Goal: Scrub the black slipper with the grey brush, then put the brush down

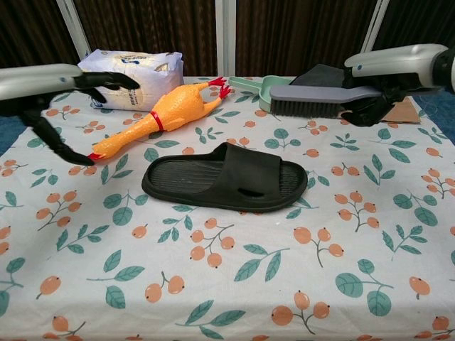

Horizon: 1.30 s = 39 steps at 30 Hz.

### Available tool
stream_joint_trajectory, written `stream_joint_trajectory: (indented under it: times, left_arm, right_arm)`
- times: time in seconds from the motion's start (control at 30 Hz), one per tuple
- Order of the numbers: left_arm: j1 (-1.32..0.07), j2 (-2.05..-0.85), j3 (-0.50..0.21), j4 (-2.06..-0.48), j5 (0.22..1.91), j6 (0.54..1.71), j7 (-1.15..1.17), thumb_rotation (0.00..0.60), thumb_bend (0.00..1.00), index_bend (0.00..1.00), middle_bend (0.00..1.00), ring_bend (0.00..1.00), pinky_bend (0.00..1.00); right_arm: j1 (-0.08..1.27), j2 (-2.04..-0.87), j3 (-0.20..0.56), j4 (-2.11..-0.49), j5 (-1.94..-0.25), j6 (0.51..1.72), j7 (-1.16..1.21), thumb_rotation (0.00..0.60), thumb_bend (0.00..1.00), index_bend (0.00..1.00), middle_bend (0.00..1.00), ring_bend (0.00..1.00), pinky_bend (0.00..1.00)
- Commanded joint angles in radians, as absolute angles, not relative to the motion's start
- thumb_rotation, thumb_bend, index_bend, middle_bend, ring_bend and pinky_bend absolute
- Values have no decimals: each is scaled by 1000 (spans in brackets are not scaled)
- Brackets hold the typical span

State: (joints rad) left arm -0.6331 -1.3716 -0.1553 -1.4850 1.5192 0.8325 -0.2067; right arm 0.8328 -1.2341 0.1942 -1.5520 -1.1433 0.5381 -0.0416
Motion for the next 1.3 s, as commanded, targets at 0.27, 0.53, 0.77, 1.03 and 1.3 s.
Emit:
stream_joint_trajectory:
  times: [0.27, 0.53, 0.77, 1.03, 1.3]
  left_arm:
    - [-835, -1576, -182, -1304, 1452, 649, -237, 600, 55, 112, 142, 70, 164]
    - [-892, -1654, -164, -1225, 1423, 594, -271, 600, 54, 140, 216, 103, 164]
    - [-906, -1726, -140, -1138, 1406, 593, -262, 600, 53, 219, 271, 170, 177]
    - [-910, -1760, -139, -1092, 1390, 615, -281, 600, 50, 383, 466, 335, 215]
    - [-911, -1762, -124, -1079, 1392, 626, -289, 600, 50, 414, 501, 360, 228]
  right_arm:
    - [890, -1404, 154, -1442, -1085, 604, -149, 600, 477, 1000, 1000, 1000, 1000]
    - [903, -1484, 138, -1390, -1071, 640, -184, 600, 477, 1000, 1000, 1000, 1000]
    - [898, -1535, 125, -1353, -1092, 663, -177, 600, 477, 1000, 1000, 1000, 1000]
    - [889, -1587, 104, -1298, -1136, 686, -176, 600, 477, 1000, 1000, 1000, 1000]
    - [846, -1589, 77, -1241, -1156, 741, -194, 600, 477, 1000, 1000, 1000, 1000]
